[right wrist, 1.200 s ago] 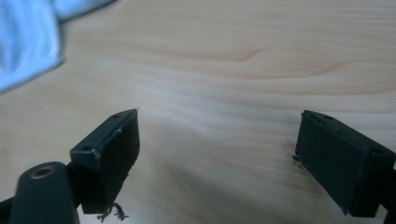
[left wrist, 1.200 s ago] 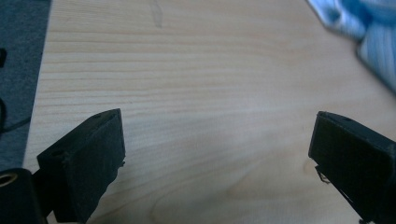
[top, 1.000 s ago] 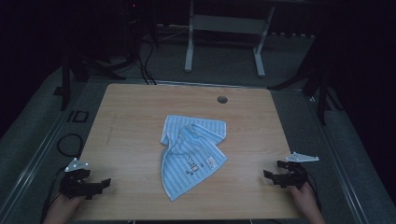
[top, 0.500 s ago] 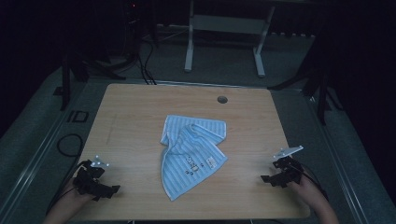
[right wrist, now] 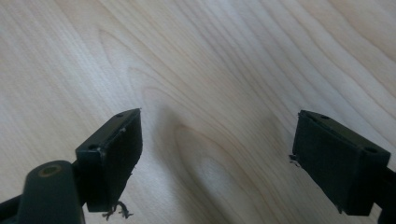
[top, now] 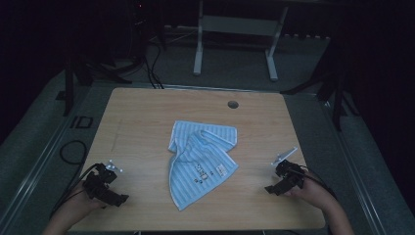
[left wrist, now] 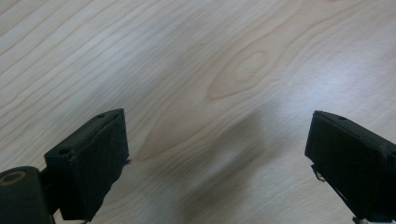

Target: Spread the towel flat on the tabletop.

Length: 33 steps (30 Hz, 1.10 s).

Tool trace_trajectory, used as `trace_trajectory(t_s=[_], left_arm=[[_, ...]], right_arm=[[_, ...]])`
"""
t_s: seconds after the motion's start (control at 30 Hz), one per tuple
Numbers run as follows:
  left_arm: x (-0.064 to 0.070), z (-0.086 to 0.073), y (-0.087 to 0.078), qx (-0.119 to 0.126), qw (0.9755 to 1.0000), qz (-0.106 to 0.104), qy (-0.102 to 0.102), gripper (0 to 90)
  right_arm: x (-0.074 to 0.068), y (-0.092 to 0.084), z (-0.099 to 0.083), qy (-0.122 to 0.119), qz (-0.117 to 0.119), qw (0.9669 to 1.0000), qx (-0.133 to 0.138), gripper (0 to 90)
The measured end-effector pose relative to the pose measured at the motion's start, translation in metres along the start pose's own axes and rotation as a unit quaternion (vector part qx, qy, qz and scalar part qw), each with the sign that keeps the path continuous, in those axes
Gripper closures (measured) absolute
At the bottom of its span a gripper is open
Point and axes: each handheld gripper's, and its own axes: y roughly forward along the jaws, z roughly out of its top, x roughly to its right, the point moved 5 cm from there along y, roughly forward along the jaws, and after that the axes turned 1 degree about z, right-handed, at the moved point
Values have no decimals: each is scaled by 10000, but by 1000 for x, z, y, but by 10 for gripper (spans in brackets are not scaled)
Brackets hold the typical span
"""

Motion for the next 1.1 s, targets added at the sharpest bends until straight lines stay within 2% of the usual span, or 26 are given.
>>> trace_trajectory(t_s=[0.17, 0.2, 0.3, 0.4, 0.5, 0.7, 0.8, 1.0, 1.1], left_arm=[[9, 11, 3, -141, 9997, -79, 208, 65], [11, 13, 3, -200, 9993, -83, 302, 65], [15, 18, 5, -350, 9985, -89, 415, 65], [18, 24, 5, -472, 9979, -82, 437, 65], [21, 28, 4, -575, 9968, -162, 534, 65], [25, 43, 5, -441, 9972, -278, 544, 65], [29, 55, 6, -331, 9974, -281, 570, 65], [42, 79, 7, -230, 9964, -349, 737, 65], [48, 90, 7, -188, 9960, -373, 788, 65]], right_arm=[[-2, 1, 13, -139, -39, 9997, -211, 163], [-3, 1, 16, -160, -27, 9996, -237, 167], [-6, 1, 25, -280, -19, 9989, -382, 201], [-9, 2, 34, -500, -19, 9973, -544, 216], [-11, 2, 43, -544, 31, 9966, -621, 222], [-10, 5, 59, -565, 28, 9968, -572, 221], [-15, 11, 78, -697, 82, 9961, -538, 235], [-21, 17, 96, -868, 146, 9943, -606, 256], [-22, 18, 109, -921, 177, 9942, -532, 257]])
